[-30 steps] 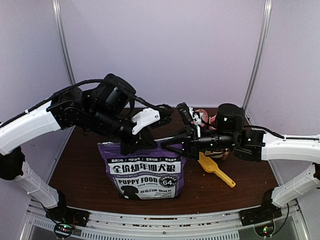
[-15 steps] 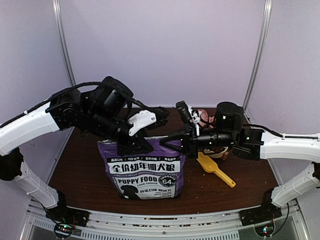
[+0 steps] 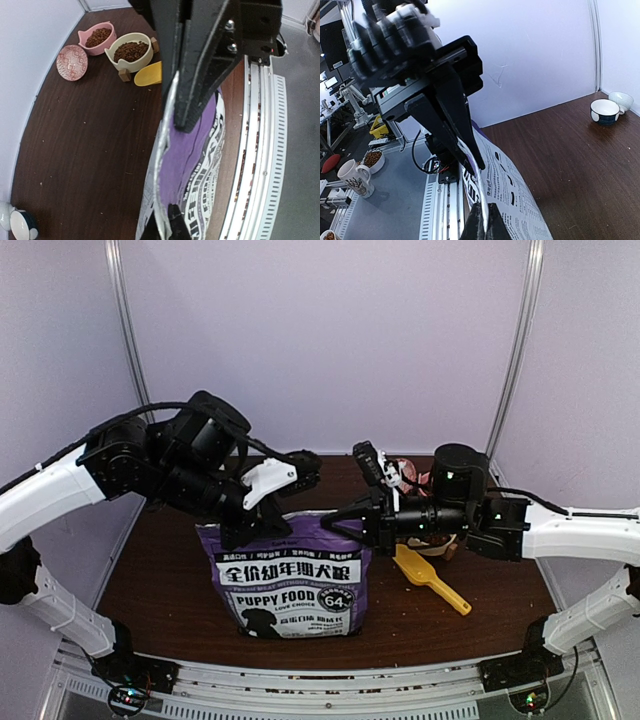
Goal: Serve the pet food
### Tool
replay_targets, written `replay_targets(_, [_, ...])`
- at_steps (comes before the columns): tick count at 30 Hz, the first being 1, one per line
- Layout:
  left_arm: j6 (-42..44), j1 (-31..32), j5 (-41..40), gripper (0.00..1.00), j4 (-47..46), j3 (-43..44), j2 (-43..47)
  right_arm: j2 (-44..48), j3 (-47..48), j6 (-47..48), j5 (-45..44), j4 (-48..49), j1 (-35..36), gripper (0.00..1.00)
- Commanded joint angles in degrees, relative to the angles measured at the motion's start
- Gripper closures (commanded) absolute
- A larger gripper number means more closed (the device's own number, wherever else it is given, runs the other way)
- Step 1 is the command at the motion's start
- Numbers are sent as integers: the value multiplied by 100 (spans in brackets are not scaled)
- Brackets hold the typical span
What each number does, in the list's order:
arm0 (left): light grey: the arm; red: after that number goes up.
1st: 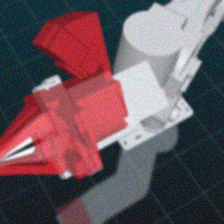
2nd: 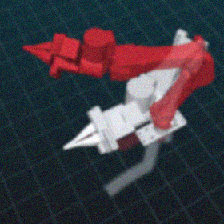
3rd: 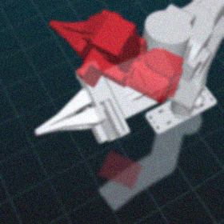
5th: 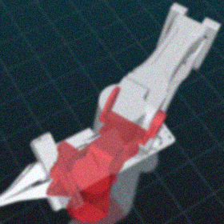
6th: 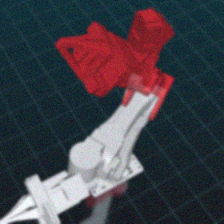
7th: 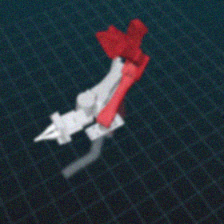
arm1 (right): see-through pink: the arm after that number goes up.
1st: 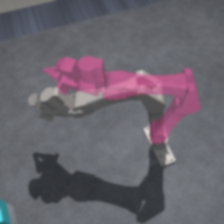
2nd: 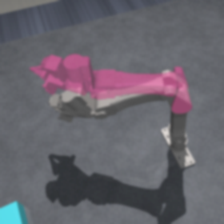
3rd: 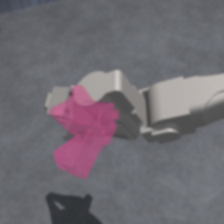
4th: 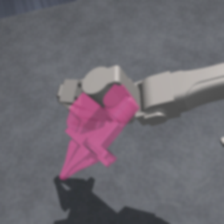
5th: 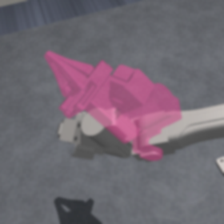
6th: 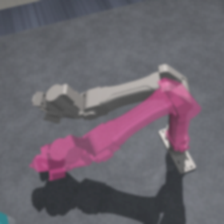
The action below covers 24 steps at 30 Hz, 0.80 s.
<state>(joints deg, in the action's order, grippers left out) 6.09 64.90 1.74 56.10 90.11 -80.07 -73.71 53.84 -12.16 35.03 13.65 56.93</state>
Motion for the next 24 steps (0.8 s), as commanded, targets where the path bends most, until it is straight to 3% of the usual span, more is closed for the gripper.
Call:
replay_targets(1, [56,-55,-178,100,115,-83,236,276,-1,56,-123,80,8,100])
replay_targets(5, [75,-59,-248,100,165,-78,264,328,-46,57,-147,63,-6,100])
replay_targets(7, [72,-66,-318,83,203,-66,278,360,-67,54,-159,46,-3,100])
replay_targets(8, [76,-74,-330,81,212,-64,288,378,-78,64,-162,42,-11,100])
replay_targets(9, [92,-74,-344,83,217,-72,302,390,-83,65,-175,34,-14,100])
replay_targets(11, [103,-87,-329,100,222,-84,331,424,-110,66,-192,33,-14,100])
replay_targets(16, [130,-107,-362,100,297,-101,350,509,-144,78,-231,9,-24,100])
replay_targets(18, [121,-125,-435,86,336,-106,377,547,-159,89,-248,-15,-27,100])
replay_targets(20, [127,-140,-484,83,358,-132,410,588,-173,101,-264,-39,-27,100])
replay_targets(22, [137,-165,-486,100,367,-159,458,626,-200,100,-273,-44,-29,100])
replay_targets(24, [147,-179,-491,100,367,-190,494,653,-216,106,-285,-59,-41,100])
